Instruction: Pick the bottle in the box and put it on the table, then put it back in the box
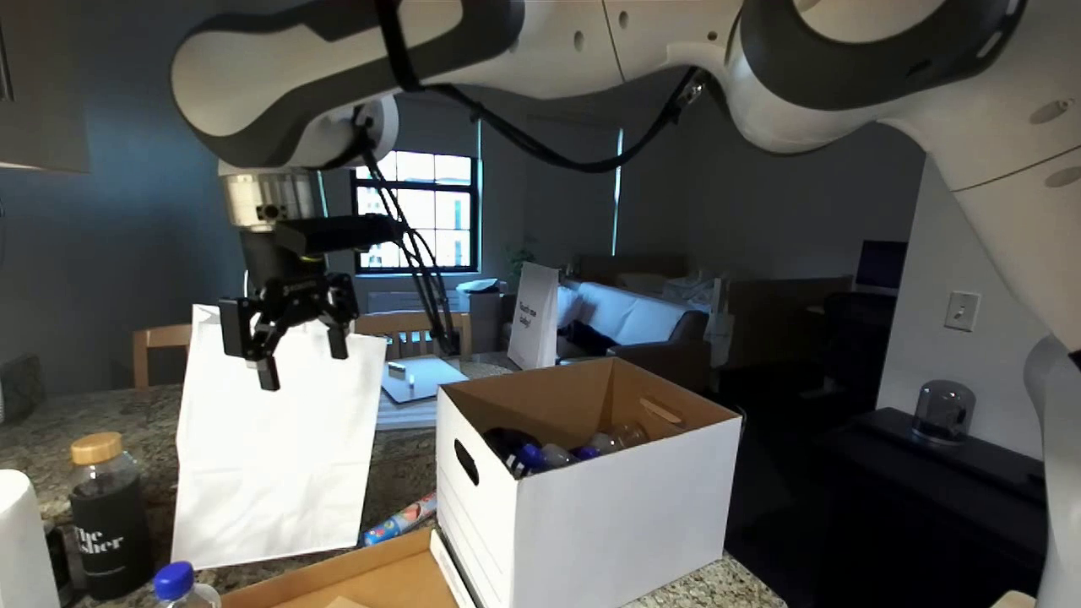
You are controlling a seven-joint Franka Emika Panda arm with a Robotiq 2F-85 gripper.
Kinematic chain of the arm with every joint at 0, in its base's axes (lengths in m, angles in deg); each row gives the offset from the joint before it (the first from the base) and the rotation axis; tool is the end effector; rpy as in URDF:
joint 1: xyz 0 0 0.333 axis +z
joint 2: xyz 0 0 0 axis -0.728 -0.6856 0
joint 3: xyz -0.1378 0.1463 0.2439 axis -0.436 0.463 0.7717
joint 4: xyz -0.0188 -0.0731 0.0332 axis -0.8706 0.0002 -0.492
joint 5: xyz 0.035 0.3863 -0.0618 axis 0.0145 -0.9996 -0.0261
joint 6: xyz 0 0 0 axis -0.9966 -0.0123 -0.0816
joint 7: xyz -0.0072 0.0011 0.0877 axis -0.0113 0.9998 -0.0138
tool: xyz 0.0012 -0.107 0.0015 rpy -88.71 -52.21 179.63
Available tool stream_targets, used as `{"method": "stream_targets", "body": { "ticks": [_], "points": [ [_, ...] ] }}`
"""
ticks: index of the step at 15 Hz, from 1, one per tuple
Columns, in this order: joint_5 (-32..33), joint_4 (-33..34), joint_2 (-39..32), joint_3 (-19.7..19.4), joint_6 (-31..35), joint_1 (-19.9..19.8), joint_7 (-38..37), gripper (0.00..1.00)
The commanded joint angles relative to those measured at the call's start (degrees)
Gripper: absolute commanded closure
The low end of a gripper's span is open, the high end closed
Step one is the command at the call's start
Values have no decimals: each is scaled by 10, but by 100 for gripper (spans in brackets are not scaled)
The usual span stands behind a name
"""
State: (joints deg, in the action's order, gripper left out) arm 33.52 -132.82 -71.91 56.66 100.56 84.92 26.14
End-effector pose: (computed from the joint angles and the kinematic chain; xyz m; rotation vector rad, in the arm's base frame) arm 0.5343 0.4775 0.4314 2.8779 1.0020 0.0240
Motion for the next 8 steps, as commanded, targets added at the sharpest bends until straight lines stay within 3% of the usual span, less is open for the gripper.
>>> {"method": "stream_targets", "body": {
  "ticks": [1,8],
  "points": [
    [-9,-35,52,-3,-13,-14,0,0],
    [-13,-42,84,-9,-12,-25,-12,0]
  ]
}}
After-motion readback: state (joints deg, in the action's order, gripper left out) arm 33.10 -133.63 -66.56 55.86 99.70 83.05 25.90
